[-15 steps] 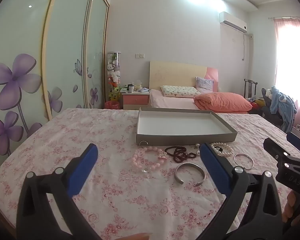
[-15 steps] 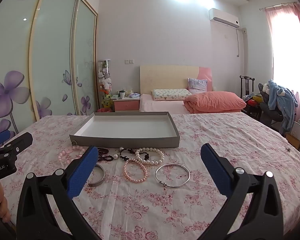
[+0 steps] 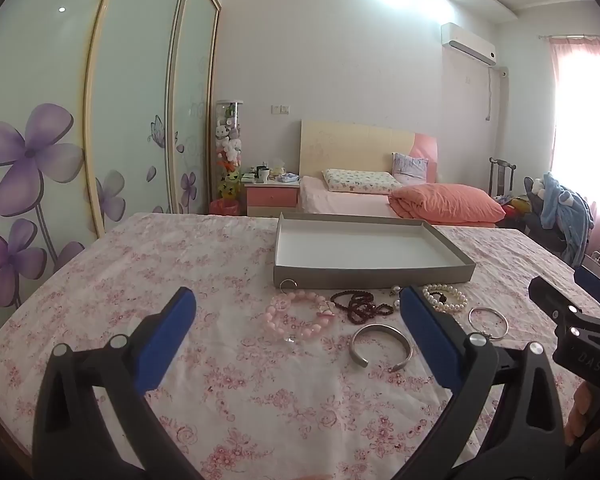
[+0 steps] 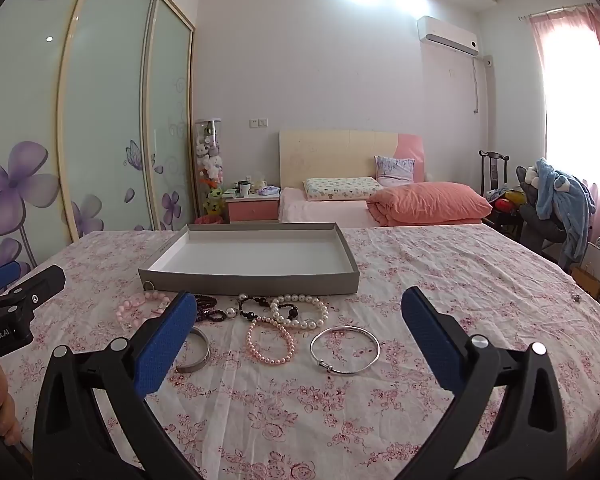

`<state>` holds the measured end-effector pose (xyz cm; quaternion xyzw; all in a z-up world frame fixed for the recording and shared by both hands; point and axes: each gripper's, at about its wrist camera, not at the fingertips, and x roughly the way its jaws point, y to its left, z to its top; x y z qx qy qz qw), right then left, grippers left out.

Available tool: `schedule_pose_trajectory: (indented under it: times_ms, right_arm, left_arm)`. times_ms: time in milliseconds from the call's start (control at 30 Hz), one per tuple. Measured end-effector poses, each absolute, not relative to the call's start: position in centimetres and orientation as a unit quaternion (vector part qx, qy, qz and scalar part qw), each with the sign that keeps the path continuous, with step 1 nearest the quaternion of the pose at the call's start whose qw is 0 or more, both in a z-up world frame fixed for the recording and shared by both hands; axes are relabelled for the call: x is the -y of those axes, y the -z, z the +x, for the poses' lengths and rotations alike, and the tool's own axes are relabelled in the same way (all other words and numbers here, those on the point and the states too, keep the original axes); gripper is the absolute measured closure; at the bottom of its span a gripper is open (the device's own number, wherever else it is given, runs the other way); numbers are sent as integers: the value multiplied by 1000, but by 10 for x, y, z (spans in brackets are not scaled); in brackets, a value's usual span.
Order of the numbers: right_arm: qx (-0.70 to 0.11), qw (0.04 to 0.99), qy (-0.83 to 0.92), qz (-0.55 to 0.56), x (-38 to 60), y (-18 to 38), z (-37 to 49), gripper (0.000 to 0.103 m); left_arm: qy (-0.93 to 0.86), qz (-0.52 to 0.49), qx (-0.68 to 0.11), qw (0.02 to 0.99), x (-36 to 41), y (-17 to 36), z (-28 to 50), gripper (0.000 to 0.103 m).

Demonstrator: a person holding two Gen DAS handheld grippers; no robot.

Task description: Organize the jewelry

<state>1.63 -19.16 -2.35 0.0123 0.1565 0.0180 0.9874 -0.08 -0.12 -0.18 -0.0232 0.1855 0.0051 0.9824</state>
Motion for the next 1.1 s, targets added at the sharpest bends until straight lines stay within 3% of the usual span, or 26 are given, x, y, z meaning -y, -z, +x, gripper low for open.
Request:
schedule_pose_trajectory:
  times_ms: [1100]
  right_arm:
    - [-156,988,-19,13,192,23,16,2]
  left_arm:
    - [-1,-24,-187,982,0,2,0,4]
